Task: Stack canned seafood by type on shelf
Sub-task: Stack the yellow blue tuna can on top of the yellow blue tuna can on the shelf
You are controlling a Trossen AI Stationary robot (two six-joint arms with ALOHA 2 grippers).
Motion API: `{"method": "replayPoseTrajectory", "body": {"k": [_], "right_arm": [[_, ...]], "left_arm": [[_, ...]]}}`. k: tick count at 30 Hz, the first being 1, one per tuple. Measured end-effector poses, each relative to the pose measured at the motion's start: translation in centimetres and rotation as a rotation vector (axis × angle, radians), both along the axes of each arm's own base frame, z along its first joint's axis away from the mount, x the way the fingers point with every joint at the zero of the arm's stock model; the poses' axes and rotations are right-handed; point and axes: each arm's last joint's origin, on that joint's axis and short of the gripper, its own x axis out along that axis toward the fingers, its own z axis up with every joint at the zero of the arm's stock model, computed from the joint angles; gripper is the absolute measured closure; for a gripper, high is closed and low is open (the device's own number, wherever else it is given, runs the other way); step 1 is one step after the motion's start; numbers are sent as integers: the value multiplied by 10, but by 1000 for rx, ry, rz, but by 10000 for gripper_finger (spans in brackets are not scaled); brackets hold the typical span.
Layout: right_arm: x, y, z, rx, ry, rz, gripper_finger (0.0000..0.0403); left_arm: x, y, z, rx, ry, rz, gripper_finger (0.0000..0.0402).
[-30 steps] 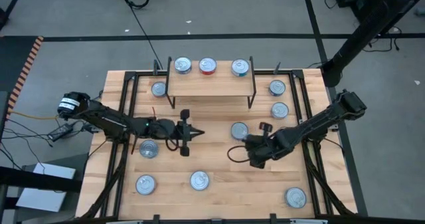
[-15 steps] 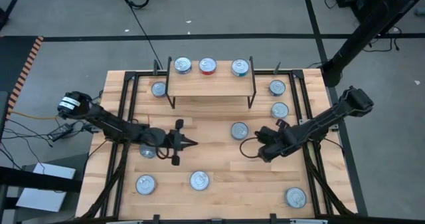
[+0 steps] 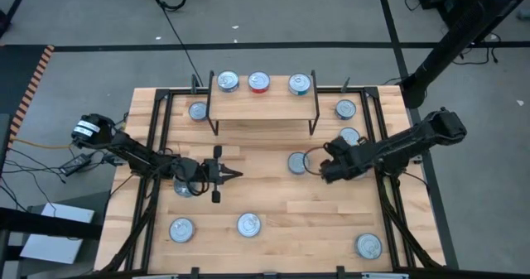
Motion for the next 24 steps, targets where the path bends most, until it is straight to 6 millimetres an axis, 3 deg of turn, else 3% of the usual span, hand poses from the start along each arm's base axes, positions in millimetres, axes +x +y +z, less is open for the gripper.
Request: {"method": "replayPoseTrajectory", "body": {"k": [12,24], "right_arm": [[1,-53,0,-57,95,-102,400],[-23,-68,-42,-3,154,-134,400]], "left_arm": [[0,0,-1,-4,8,2,401],[0,0,-1,-5,9,2,401]]}}
